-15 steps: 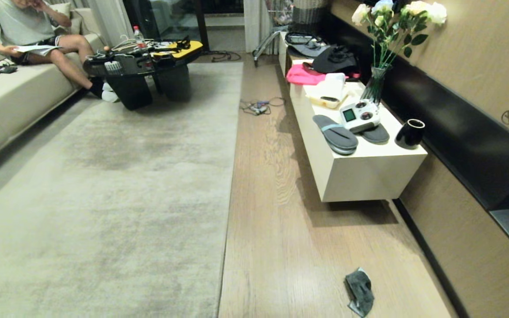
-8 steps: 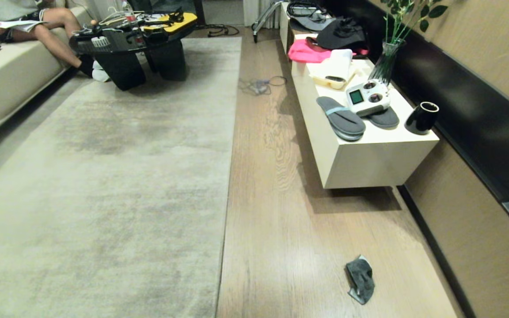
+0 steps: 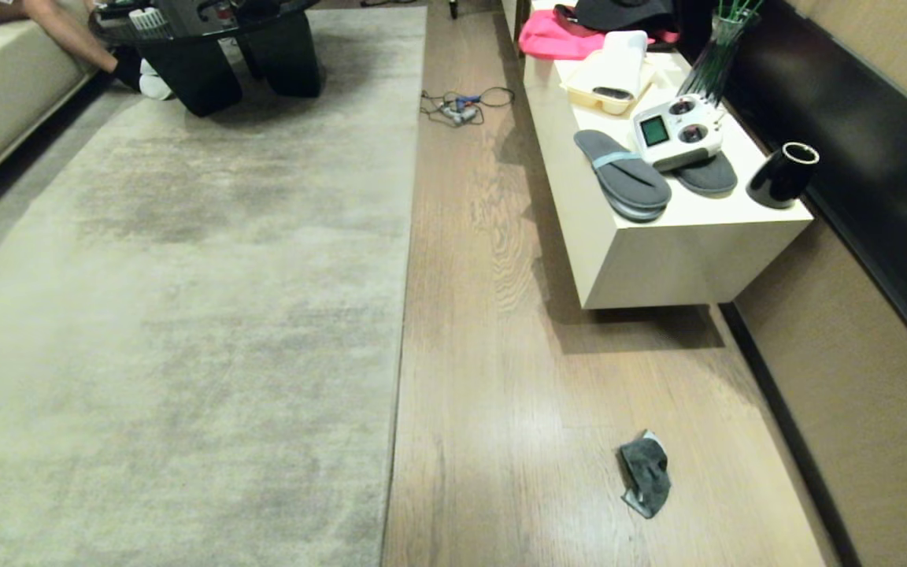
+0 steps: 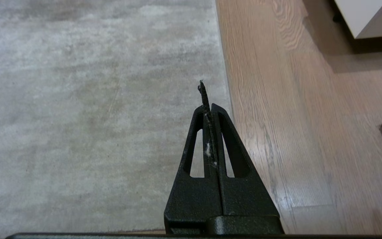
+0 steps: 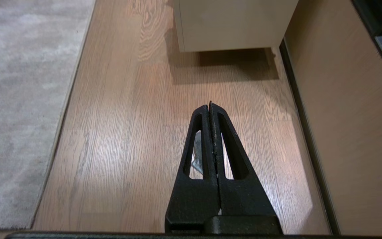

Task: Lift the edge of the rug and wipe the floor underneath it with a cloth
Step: Pick up the rag

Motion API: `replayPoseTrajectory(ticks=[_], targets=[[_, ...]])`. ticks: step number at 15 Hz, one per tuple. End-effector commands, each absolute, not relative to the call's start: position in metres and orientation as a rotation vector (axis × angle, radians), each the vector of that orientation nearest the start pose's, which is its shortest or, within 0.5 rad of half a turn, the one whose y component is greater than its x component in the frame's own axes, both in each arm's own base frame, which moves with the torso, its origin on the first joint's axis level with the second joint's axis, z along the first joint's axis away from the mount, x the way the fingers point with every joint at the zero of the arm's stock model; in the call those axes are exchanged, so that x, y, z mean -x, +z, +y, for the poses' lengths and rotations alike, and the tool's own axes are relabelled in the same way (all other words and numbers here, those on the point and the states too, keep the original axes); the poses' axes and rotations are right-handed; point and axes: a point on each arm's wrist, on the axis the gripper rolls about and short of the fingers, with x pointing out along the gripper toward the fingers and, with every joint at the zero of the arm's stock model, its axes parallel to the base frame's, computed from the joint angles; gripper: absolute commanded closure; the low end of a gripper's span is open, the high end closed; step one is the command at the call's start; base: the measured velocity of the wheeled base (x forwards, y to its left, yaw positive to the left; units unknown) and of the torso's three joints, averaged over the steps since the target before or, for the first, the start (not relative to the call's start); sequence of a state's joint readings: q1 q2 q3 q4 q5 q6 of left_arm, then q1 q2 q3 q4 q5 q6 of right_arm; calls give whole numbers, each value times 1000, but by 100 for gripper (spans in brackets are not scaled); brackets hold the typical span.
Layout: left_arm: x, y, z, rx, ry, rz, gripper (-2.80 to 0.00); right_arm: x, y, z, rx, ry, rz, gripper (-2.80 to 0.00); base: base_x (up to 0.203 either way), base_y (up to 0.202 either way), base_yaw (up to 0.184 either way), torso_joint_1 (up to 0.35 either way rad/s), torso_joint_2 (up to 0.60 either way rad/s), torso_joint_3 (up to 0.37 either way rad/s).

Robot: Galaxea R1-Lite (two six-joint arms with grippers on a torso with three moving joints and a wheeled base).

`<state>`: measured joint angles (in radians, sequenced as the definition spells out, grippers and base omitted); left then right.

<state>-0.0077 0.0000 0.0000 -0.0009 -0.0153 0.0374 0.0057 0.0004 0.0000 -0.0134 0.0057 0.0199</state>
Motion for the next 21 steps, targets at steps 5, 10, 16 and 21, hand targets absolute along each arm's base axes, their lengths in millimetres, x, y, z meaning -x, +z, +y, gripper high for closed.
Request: replayPoseTrajectory(ticks=[5, 10, 16, 21], targets=[[23, 76, 0, -36, -23, -2, 0, 23, 77, 0, -20, 12, -12, 0, 0, 0, 0, 3, 5, -200], [23, 75, 0, -25, -23, 0, 0, 23, 77, 0, -20, 12, -12, 0, 0, 0, 0, 5, 2, -195], [23, 76, 0, -6, -21, -2, 0, 23, 77, 0, -20, 12, -12, 0, 0, 0, 0, 2, 3, -194], [23, 76, 0, -6, -21, -2, 0, 23, 77, 0, -20, 12, -12, 0, 0, 0, 0, 4, 2, -196]])
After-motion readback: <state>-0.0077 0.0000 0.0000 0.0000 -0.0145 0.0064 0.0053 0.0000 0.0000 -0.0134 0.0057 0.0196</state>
